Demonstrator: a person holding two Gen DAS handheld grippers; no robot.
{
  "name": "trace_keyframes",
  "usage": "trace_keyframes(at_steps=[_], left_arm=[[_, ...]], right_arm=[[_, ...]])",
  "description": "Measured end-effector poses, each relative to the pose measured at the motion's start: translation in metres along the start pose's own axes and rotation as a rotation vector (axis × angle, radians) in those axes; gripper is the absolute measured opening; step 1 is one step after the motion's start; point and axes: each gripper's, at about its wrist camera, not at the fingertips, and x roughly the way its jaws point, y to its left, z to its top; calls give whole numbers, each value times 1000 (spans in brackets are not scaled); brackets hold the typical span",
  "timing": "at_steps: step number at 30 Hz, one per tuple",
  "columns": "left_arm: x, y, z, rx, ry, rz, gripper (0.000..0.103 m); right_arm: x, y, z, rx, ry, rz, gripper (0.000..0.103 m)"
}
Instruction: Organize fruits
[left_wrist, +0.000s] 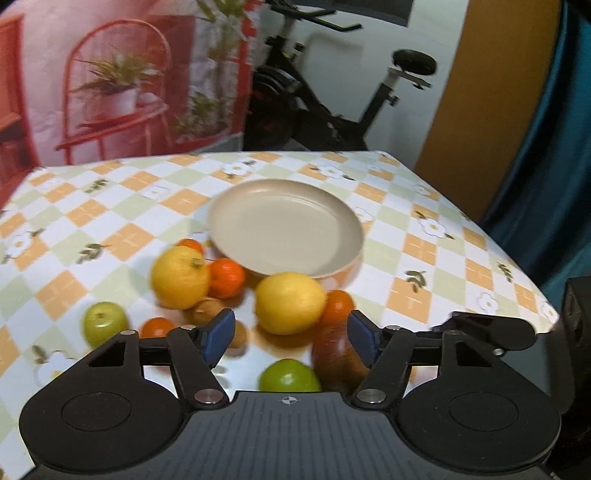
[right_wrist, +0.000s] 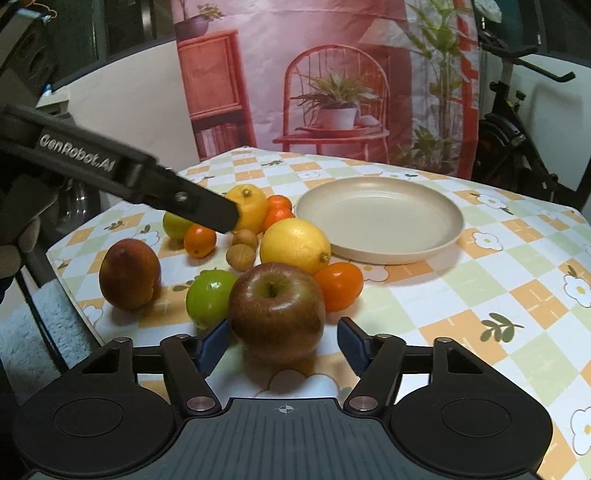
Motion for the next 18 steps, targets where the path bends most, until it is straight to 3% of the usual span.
trace_keyframes(at_steps=[10,18], left_arm=[[25,-12,-3,21,71,-124,64],[35,-1,-5,-68,95,-182,56]], right_arm=[[4,-8,-8,34,-16,41,58],[6,-12,-12,44,-70,55,58]])
